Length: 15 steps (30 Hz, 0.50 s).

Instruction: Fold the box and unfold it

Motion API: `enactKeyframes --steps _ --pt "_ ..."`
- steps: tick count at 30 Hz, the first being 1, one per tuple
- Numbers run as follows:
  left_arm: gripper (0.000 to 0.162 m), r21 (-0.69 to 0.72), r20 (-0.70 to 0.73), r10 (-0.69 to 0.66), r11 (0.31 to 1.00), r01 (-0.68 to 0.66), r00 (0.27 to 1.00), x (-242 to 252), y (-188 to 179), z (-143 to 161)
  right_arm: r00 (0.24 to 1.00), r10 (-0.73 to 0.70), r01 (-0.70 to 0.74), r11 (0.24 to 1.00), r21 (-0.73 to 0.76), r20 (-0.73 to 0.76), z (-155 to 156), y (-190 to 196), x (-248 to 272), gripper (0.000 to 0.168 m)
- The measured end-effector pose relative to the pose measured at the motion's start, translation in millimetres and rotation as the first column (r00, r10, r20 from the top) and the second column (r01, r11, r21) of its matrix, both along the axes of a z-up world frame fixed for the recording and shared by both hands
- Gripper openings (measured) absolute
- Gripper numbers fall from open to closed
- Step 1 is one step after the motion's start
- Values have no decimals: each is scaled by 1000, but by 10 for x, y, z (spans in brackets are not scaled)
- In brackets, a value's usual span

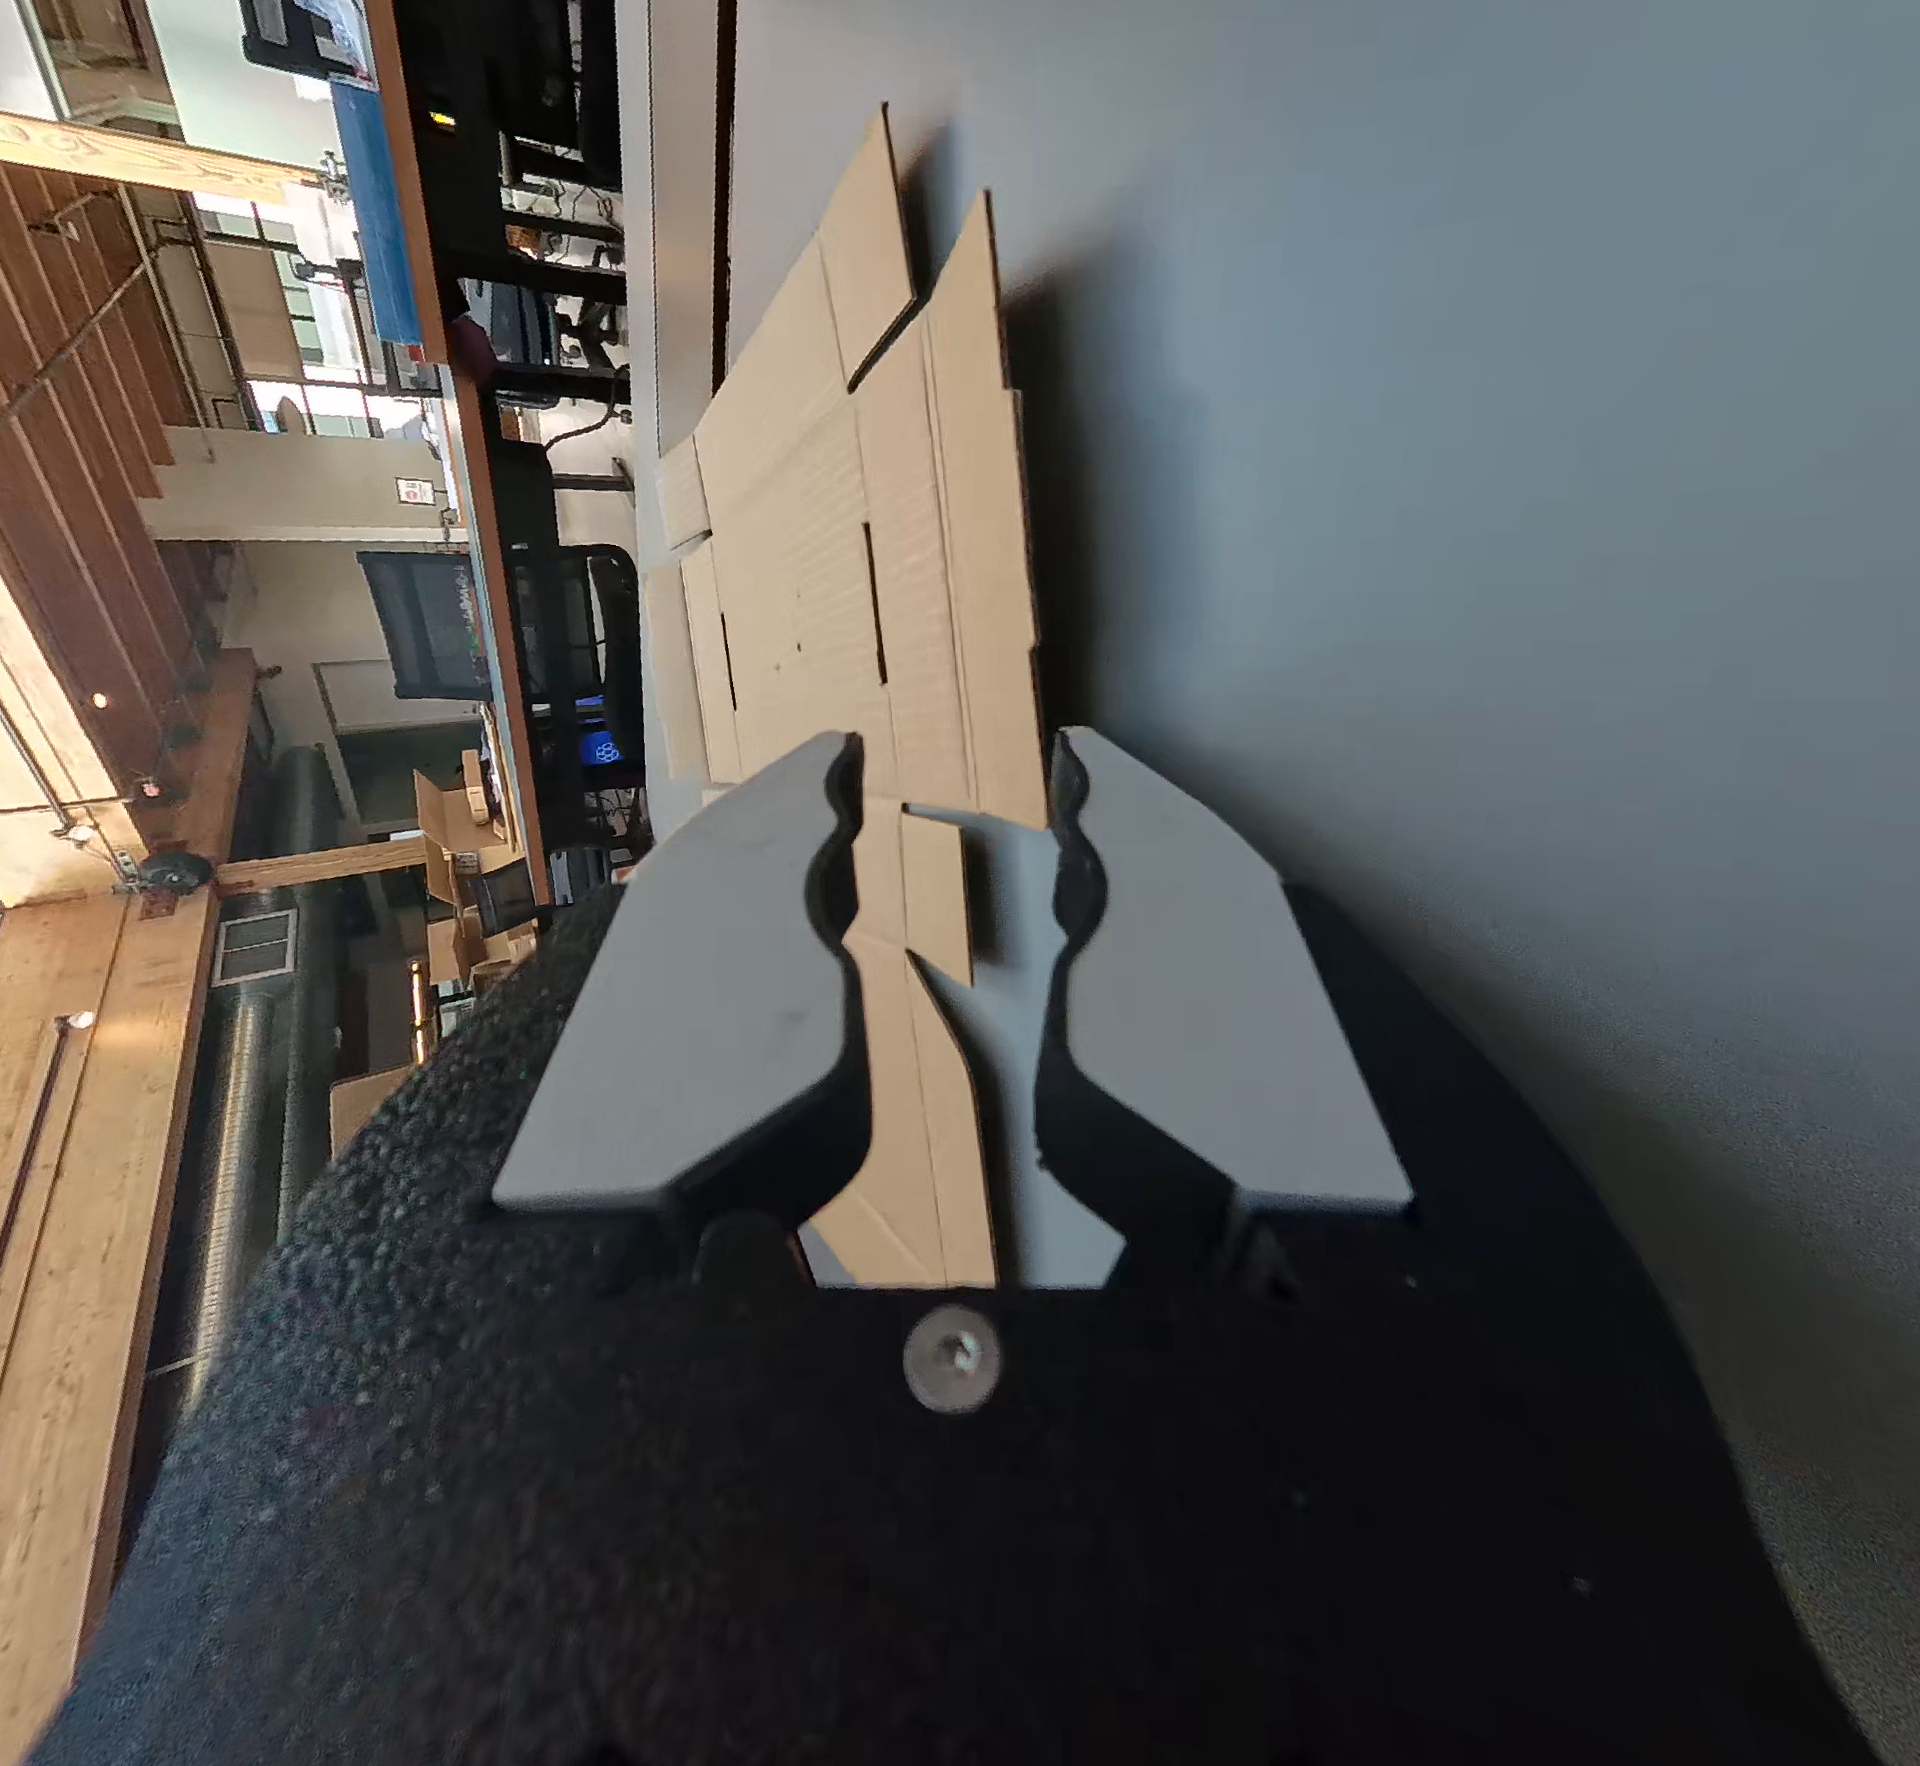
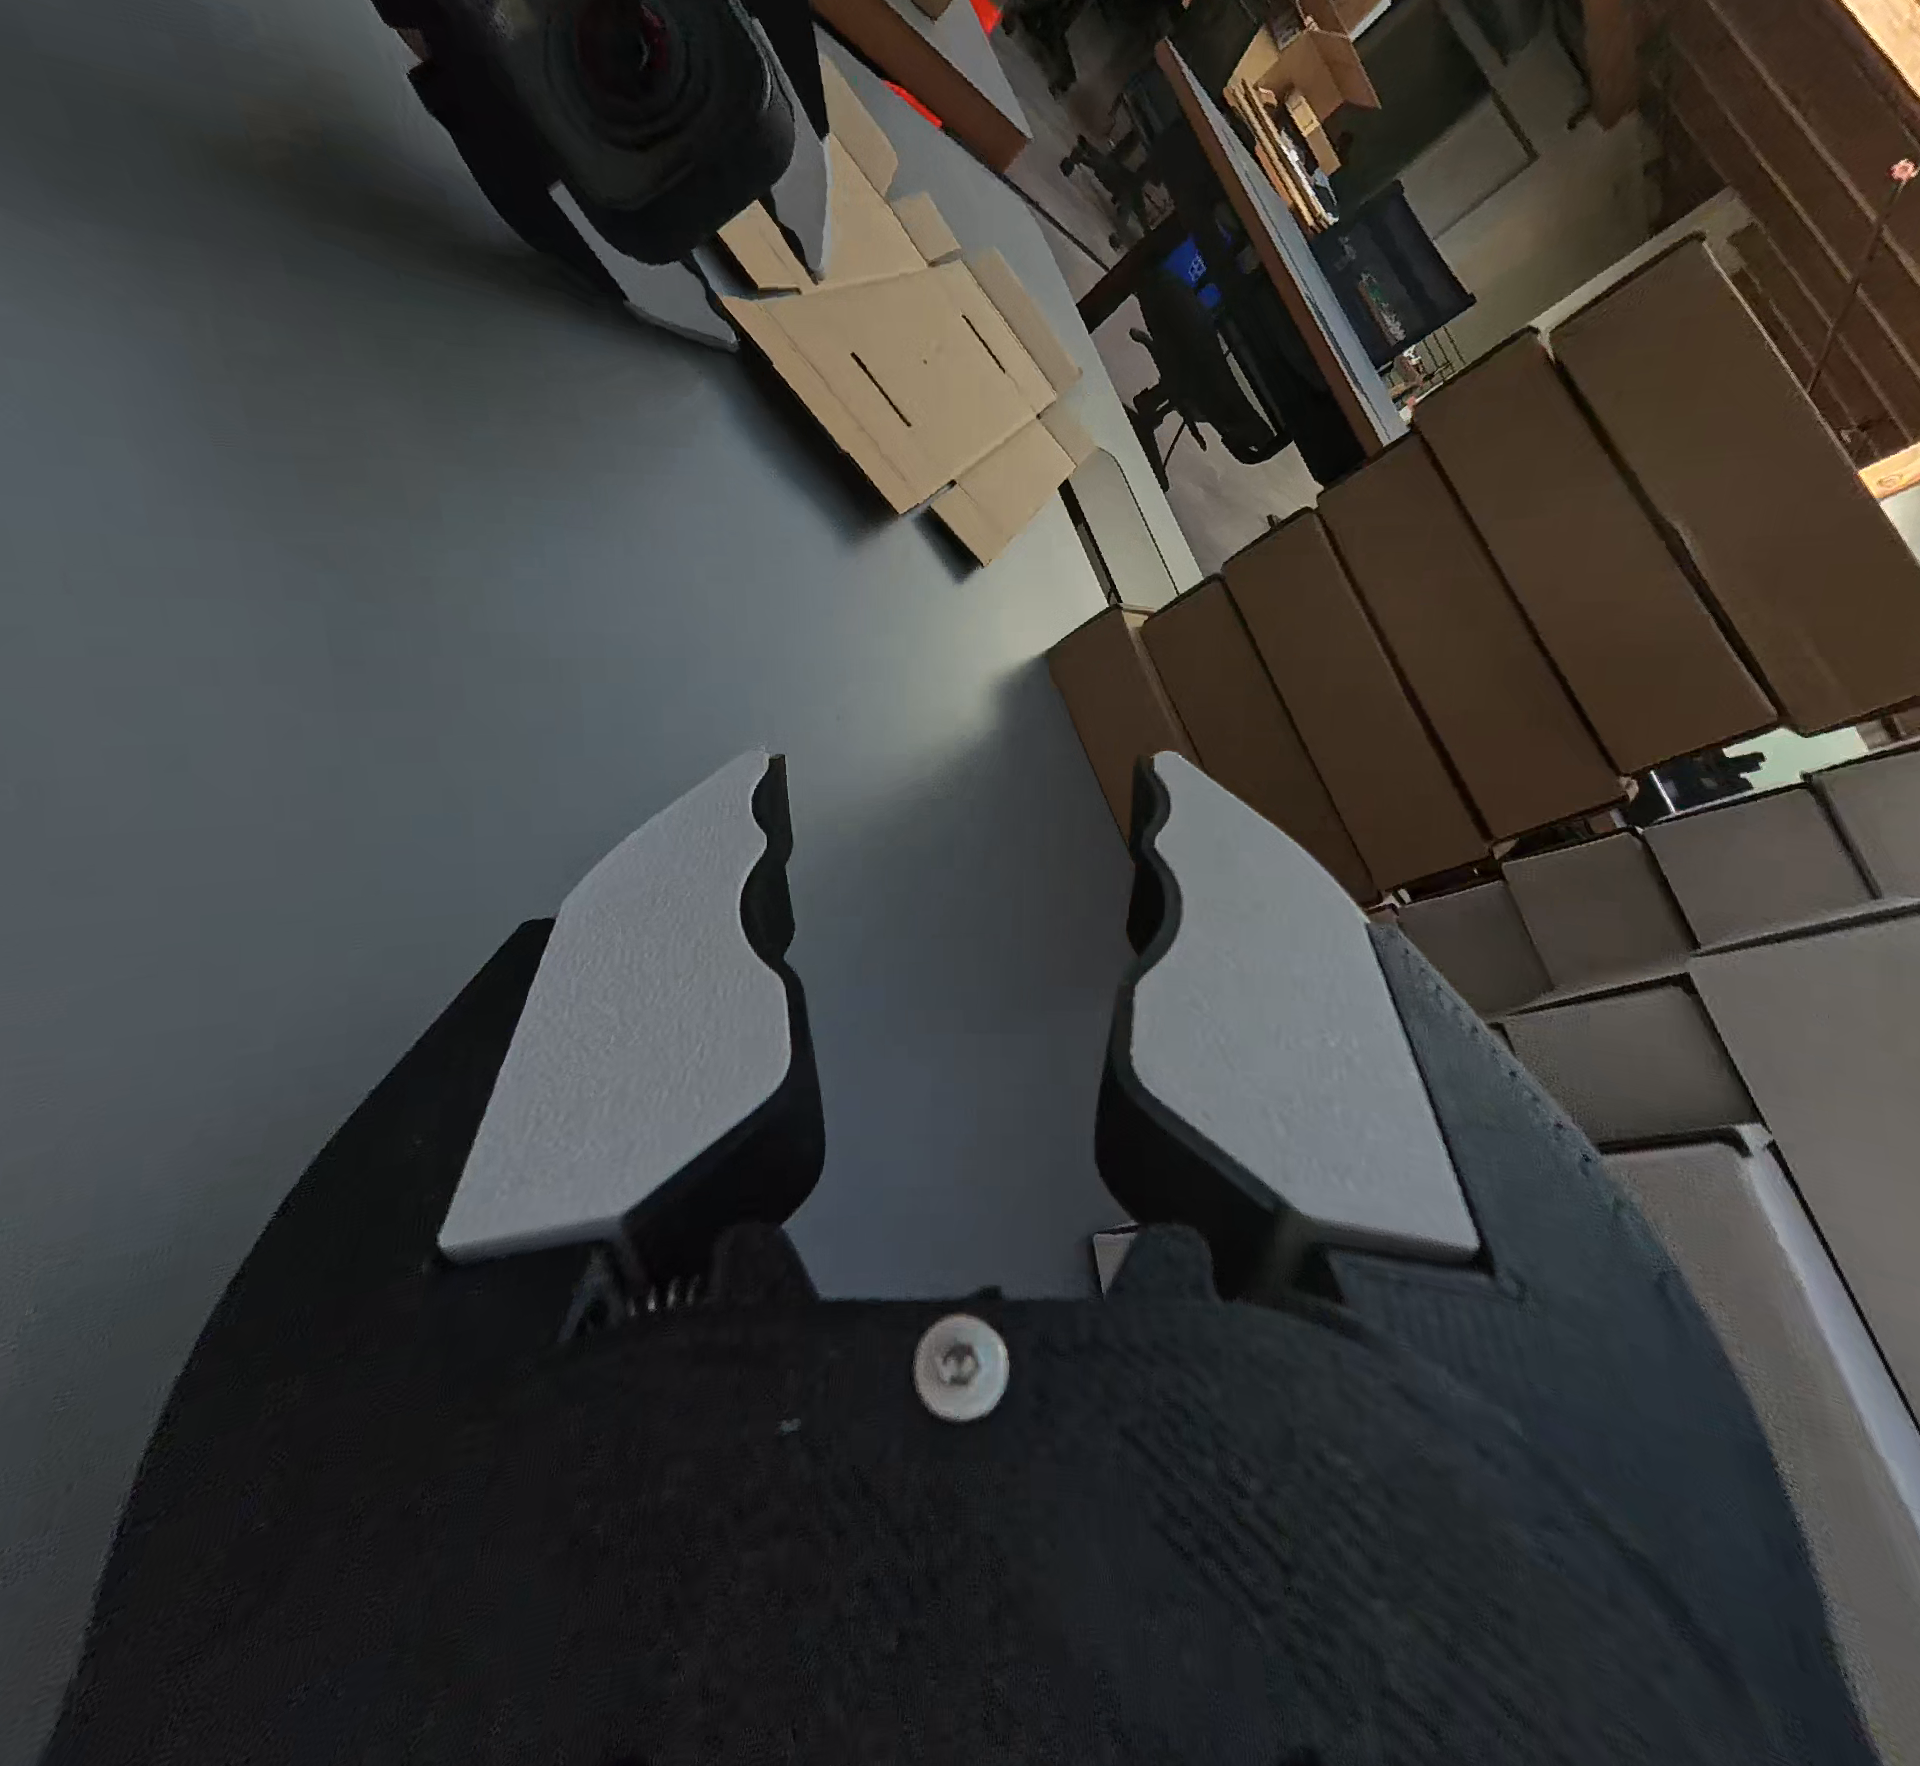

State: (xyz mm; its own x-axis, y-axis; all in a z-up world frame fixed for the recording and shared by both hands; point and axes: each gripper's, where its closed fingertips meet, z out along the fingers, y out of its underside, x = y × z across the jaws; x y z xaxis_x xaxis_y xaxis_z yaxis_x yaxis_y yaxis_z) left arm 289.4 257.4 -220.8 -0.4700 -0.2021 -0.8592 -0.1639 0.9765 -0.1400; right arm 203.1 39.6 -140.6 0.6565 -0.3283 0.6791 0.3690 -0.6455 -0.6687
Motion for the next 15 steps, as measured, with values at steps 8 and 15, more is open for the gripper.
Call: enactKeyframes --steps 8,15 --pt "2 27 142 -80 997 77 987 -257 -181 184 997 -72 75 993 90 -34 -1 -384 -55 62" --pt "2 -230 -108 -333 925 303 937 -1649 -1016 431 987 -130 147 969 198 -96 161 -546 -128 42"
